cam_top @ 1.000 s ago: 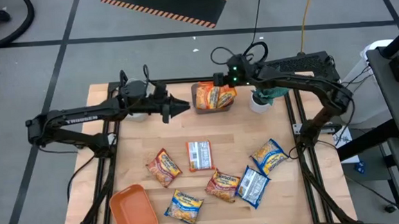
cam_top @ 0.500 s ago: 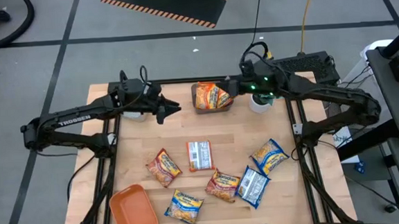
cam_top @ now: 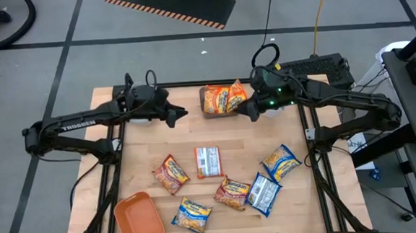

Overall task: Sort Maruchan noodles
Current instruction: Put the left red noodle pack into the grey bin

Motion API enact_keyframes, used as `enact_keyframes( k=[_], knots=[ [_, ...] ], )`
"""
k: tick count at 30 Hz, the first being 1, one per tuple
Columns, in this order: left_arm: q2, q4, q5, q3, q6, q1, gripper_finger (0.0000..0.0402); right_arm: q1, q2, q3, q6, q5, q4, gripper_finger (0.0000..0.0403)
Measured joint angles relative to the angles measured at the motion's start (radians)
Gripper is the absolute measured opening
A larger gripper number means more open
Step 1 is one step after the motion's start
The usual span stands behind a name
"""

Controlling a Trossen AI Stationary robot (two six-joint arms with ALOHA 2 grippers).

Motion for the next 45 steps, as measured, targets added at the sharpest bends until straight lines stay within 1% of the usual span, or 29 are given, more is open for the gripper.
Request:
enact_keyframes(
  k=[5,9,11,13,16,22,27,31,35,38,45],
  knots=[
    [0.0,-0.007,-0.067,0.0,-0.058,-0.086,0.0159,-0.029,0.0,0.0,-0.073,-0.129,-0.041,0.0193],
    [0.0,-0.038,-0.162,0.0,-0.106,-0.157,0.0159,-0.052,0.0,0.0,-0.163,-0.253,-0.101,0.0193],
    [0.0,-0.063,-0.217,0.0,-0.134,-0.188,0.0159,-0.052,0.0,0.0,-0.24,-0.277,-0.142,0.0193],
    [0.0,-0.101,-0.256,0.0,-0.166,-0.218,0.0159,-0.052,0.0,0.0,-0.315,-0.278,-0.184,0.0193],
    [0.004,-0.18,-0.28,0.0,-0.239,-0.259,0.0159,-0.051,0.0,0.0,-0.384,-0.279,-0.244,0.0193],
    [0.005,-0.442,-0.267,0.0,-0.474,-0.319,0.0159,-0.052,0.0,0.0,-0.447,-0.28,-0.28,0.0193],
    [0.005,-0.539,-0.255,0.0,-0.575,-0.352,0.0159,-0.051,0.0,0.0,-0.478,-0.302,-0.279,0.0193],
    [0.03,-0.581,-0.245,0.0,-0.632,-0.361,0.0159,-0.052,0.0,0.0,-0.511,-0.301,-0.277,0.0193],
    [0.08,-0.601,-0.187,0.0,-0.686,-0.362,0.0159,-0.052,0.0,0.0,-0.533,-0.301,-0.276,0.0193],
    [0.126,-0.599,-0.126,0.0,-0.696,-0.362,0.0159,-0.052,0.0,0.0,-0.518,-0.301,-0.276,0.0193],
    [0.221,-0.583,-0.063,0.0,-0.783,-0.362,0.0163,-0.052,0.0,0.0,-0.47,-0.301,-0.259,0.0193]
  ],
)
